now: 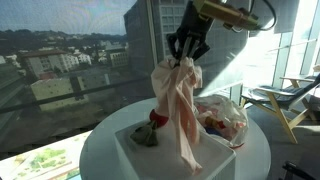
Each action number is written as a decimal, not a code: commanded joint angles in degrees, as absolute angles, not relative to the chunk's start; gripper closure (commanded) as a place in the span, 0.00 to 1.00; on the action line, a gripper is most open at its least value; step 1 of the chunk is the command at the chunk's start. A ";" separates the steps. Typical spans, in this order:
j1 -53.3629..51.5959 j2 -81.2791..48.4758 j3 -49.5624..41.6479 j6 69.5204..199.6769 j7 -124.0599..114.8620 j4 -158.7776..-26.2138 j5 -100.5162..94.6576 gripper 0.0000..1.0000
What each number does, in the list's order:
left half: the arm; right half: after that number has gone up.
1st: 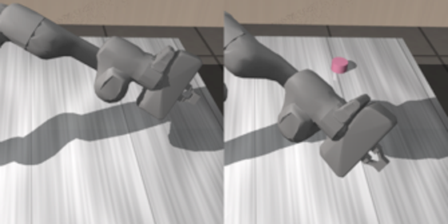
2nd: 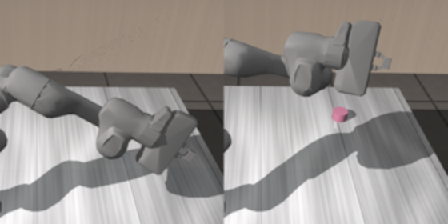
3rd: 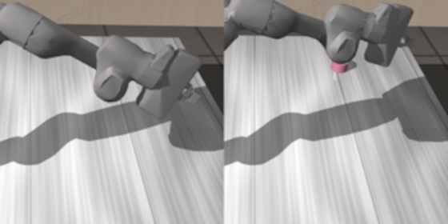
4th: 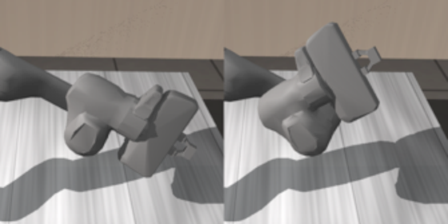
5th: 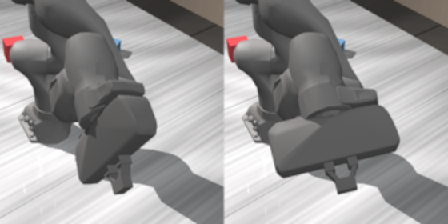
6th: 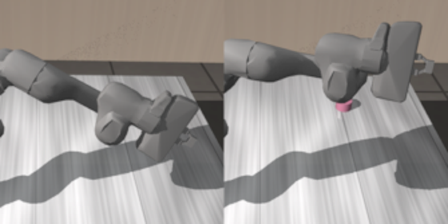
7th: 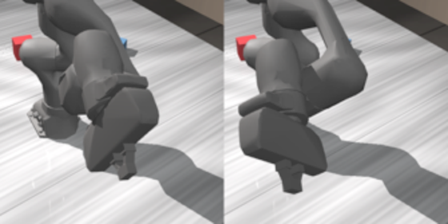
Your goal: Put the items on the container in the plastic except the radish.
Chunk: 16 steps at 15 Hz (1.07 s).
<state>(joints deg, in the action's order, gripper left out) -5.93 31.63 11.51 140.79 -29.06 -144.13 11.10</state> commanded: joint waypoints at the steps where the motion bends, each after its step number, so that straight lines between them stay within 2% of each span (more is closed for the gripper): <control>1: -0.86 46.23 13.22 137.64 -35.42 -148.25 8.53 0.96; 5: 4.27 58.21 13.57 132.29 -39.65 -150.99 6.74 0.96; 9: 10.29 63.90 15.42 129.04 -42.46 -154.95 2.69 0.95; 13: 17.53 62.79 17.94 132.09 -46.33 -160.12 -3.99 0.96; 16: 22.67 58.01 20.43 133.62 -50.68 -159.16 -8.77 0.94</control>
